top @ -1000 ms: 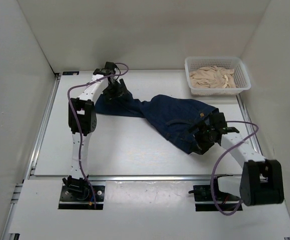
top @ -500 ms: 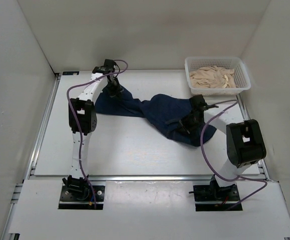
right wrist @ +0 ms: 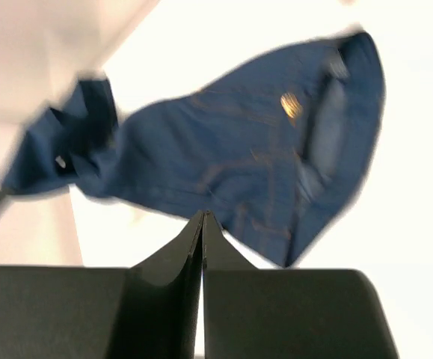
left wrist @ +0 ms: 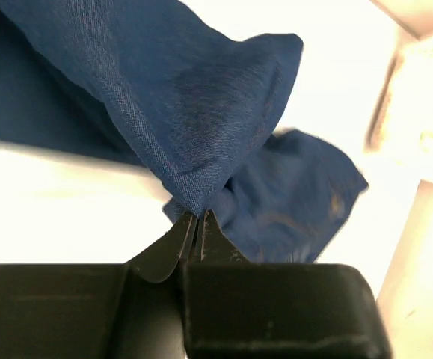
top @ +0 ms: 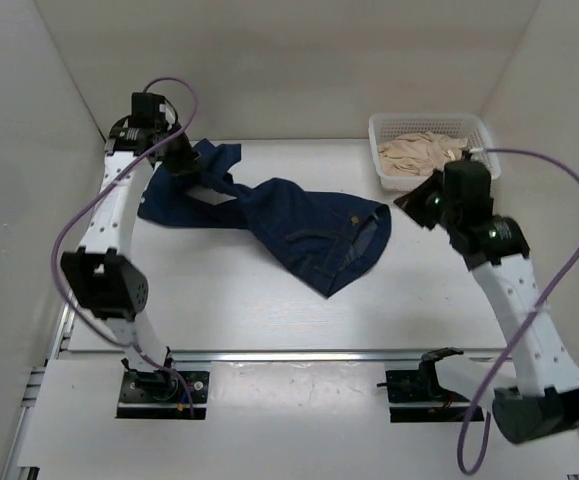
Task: Fold and stack the trousers
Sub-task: Flatten the trousers out
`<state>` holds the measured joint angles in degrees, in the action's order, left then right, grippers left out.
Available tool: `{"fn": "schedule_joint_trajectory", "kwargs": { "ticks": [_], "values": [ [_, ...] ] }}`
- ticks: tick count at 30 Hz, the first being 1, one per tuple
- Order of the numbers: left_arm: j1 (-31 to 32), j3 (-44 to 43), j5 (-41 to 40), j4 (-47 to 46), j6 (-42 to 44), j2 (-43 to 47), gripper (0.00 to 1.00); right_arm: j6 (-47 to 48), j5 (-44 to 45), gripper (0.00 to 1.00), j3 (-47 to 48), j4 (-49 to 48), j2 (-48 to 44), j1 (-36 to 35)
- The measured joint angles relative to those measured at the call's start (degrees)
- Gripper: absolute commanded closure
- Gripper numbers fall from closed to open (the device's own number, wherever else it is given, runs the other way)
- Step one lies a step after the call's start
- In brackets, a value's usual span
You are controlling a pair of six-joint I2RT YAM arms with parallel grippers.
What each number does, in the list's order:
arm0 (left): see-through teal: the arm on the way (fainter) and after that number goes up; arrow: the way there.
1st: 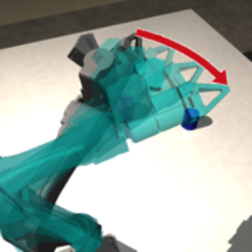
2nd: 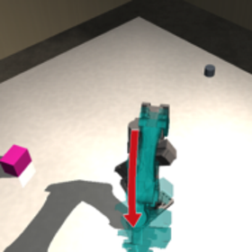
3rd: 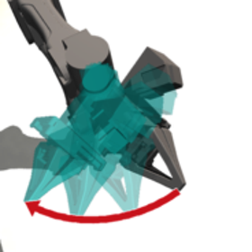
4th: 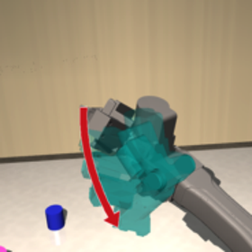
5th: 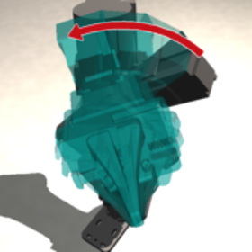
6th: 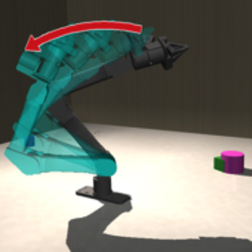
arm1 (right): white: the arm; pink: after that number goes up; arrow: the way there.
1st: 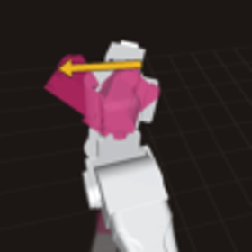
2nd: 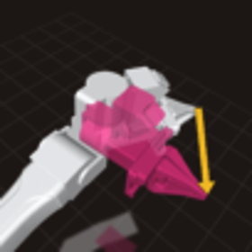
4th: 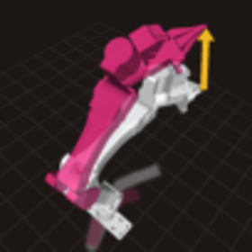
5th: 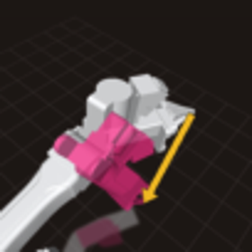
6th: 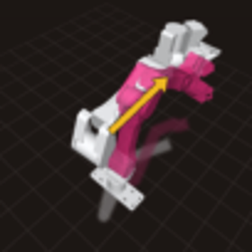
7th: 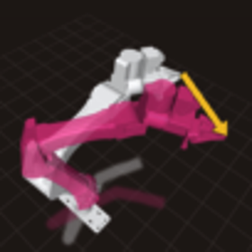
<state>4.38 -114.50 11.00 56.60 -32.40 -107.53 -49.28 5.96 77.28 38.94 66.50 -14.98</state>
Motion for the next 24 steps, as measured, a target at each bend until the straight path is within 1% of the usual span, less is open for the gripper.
{"fn": "schedule_joint_trajectory", "kwargs": {
  "ticks": [1,2,3,4,5,6,7,9,10,12,13,15,17,21,24],
  "values": [
    [0.1,3.6,-0.3,-0.3,0.0,3.9,0.90,0.6,-0.5,0.94,-2.9,0.5,-3.3,-0.7],
    [0.5,7.3,-0.6,-1.0,0.0,7.5,0.90,1.0,-1.3,0.84,-5.5,0.7,-5.5,-1.9],
    [1.0,10.3,-1.0,-1.9,0.1,10.0,0.90,1.5,-2.4,0.72,-8.4,0.2,-6.8,-4.0],
    [1.4,12.8,-1.2,-2.1,0.0,11.7,0.90,2.2,-3.3,0.51,-11.4,0.2,-6.6,-7.1],
    [1.8,14.8,-1.5,-2.4,0.0,12.5,0.90,2.9,-4.4,0.42,-13.6,0.2,-4.7,-10.1],
    [2.2,16.4,-1.6,-2.7,0.1,12.5,0.90,3.9,-4.8,0.31,-14.9,0.5,-1.4,-14.1],
    [2.5,17.8,-1.8,-2.9,0.1,12.0,0.90,4.9,-3.8,0.16,-15.2,1.1,3.5,-18.4],
    [2.7,20.1,-2.2,-3.1,0.1,9.7,0.90,6.5,-2.0,0.10,-14.1,1.9,14.1,-26.6],
    [2.6,20.8,-2.5,-3.0,0.0,8.6,0.90,7.3,-0.5,0.08,-12.8,2.9,18.8,-30.0],
    [2.6,21.7,-3.0,-3.0,0.0,7.3,0.90,7.7,0.6,0.09,-9.8,4.1,26.1,-34.6],
    [2.5,21.9,-3.1,-2.8,0.0,7.0,0.90,7.3,0.5,0.09,-8.7,4.3,28.9,-35.5],
    [2.4,21.9,-3.3,-3.0,0.0,7.1,0.90,4.8,-0.9,0.11,-8.8,3.0,30.4,-34.4],
    [2.4,21.9,-3.3,-3.1,0.0,7.4,0.90,0.6,-4.1,0.09,-11.9,-0.7,29.2,-30.9],
    [2.4,21.9,-3.5,-3.1,0.3,7.7,0.90,-11.7,-11.2,0.06,-26.4,-14.2,22.5,-24.3],
    [2.4,21.9,-3.5,-3.1,0.6,7.8,0.90,-20.3,-15.9,0.06,-34.4,-22.0,19.8,-23.2]
  ]
}}
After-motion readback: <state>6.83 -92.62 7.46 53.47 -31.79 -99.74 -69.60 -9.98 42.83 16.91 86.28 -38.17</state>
